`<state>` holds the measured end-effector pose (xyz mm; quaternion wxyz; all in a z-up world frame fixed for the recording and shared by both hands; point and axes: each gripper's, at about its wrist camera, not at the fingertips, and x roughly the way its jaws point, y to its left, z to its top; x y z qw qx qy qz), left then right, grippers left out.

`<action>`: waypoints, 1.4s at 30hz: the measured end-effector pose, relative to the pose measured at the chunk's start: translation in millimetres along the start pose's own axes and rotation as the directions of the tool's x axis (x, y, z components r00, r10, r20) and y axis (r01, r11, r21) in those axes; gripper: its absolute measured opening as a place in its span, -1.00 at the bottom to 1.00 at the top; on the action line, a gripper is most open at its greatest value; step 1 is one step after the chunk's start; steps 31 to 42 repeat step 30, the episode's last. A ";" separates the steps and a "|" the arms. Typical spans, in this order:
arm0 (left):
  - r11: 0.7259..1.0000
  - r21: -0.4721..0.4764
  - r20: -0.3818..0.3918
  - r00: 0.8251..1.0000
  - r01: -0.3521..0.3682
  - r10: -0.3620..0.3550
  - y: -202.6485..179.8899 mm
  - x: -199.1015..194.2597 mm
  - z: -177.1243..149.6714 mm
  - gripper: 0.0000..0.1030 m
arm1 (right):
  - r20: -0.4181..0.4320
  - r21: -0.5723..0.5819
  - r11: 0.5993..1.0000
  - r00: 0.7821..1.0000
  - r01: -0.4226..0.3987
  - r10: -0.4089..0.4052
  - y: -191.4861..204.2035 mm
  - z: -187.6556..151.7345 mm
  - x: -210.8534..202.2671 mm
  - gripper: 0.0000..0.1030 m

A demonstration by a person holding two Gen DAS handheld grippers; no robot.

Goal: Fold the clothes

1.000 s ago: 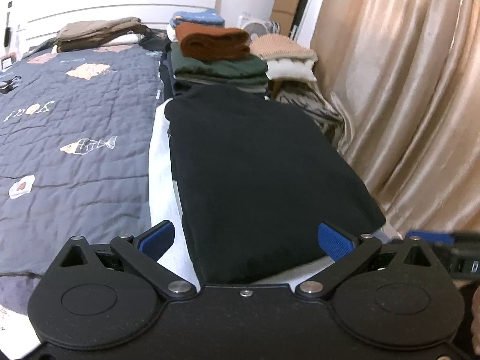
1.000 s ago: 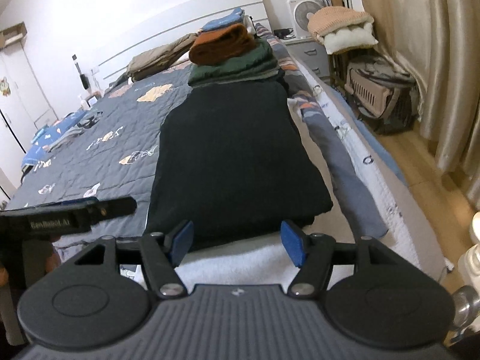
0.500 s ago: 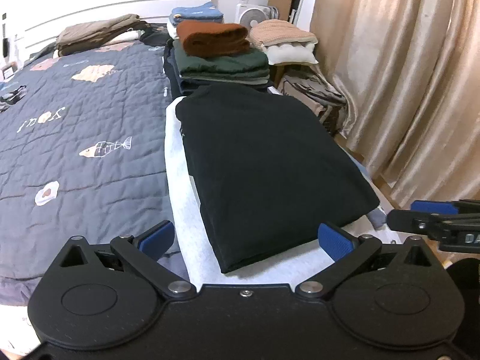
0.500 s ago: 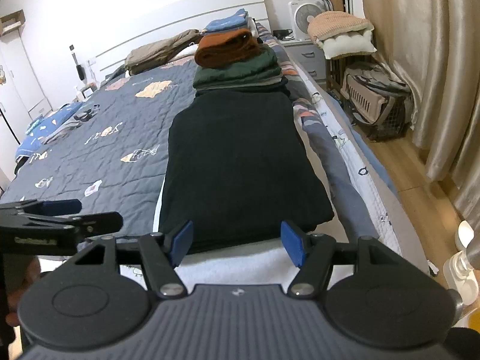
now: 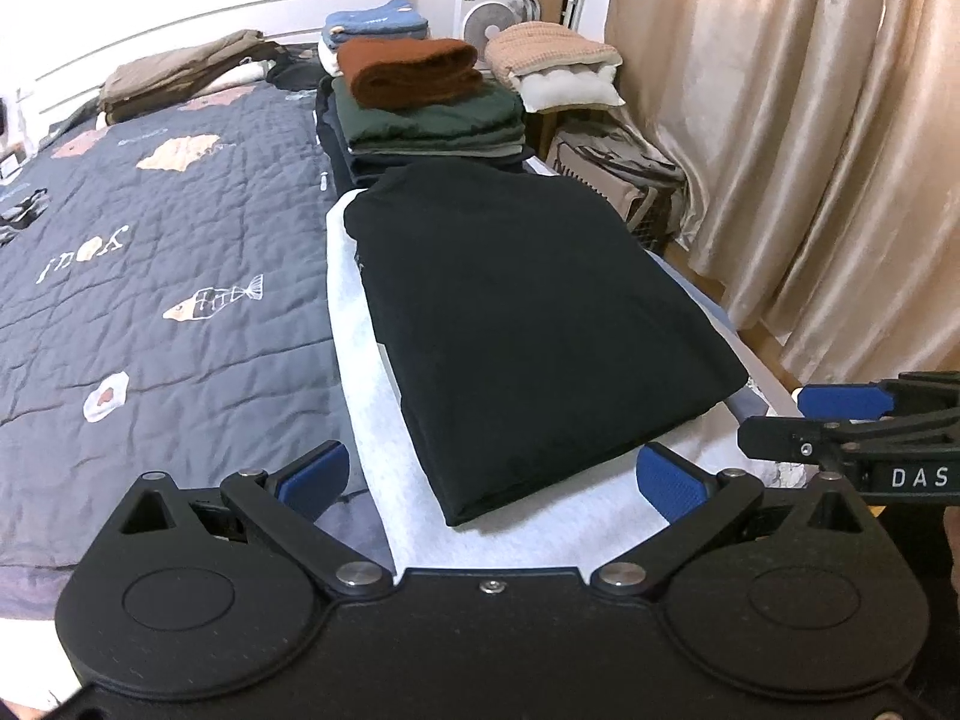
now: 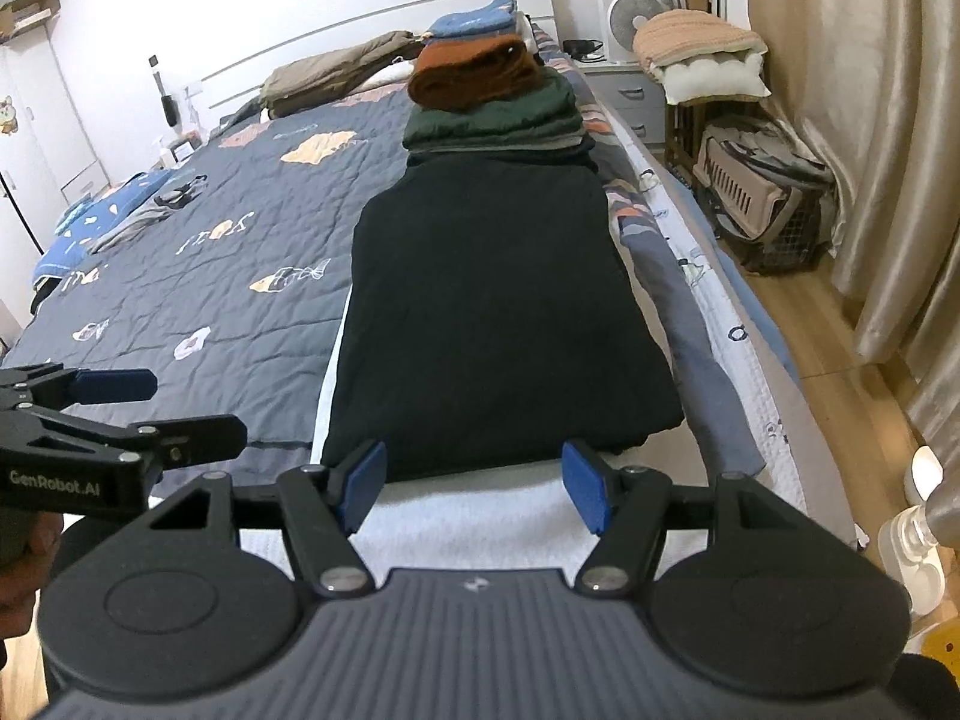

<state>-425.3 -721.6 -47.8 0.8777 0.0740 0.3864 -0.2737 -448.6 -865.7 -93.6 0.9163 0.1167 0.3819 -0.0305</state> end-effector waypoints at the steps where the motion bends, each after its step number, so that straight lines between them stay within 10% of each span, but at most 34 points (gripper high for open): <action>1: 1.000 -0.005 0.003 1.000 0.002 -0.002 0.3 -0.4 -0.1 1.00 | 0.001 -0.002 1.000 1.000 0.001 -0.001 0.4 0.0 -0.3 0.24; 42: 1.000 -0.007 0.019 1.000 0.007 -0.007 -0.3 -2.7 -4.4 1.00 | -0.001 -0.033 0.999 1.000 0.009 -0.009 6.4 2.4 -2.7 0.25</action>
